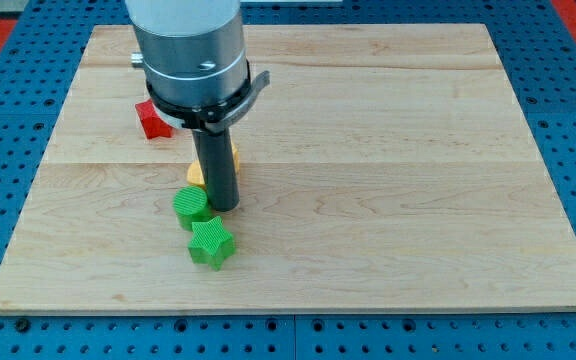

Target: Push yellow blocks slightly towards left

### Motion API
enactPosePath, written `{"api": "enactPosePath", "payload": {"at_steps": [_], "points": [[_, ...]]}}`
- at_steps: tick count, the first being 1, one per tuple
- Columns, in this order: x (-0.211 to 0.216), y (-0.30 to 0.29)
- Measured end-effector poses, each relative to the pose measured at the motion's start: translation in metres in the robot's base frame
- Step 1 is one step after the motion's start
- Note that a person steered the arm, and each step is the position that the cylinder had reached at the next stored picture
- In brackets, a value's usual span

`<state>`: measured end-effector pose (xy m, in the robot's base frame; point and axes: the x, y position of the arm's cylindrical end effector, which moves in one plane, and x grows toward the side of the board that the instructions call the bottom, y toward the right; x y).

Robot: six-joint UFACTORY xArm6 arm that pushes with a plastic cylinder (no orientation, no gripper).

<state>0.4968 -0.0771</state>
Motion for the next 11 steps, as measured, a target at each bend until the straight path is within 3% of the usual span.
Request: {"api": "enactPosePath", "payload": {"at_steps": [3,4,7,11], "points": [[0.000,-0.007],[-0.005,0.025],[-0.055,0.021],[-0.040,0.005]]}}
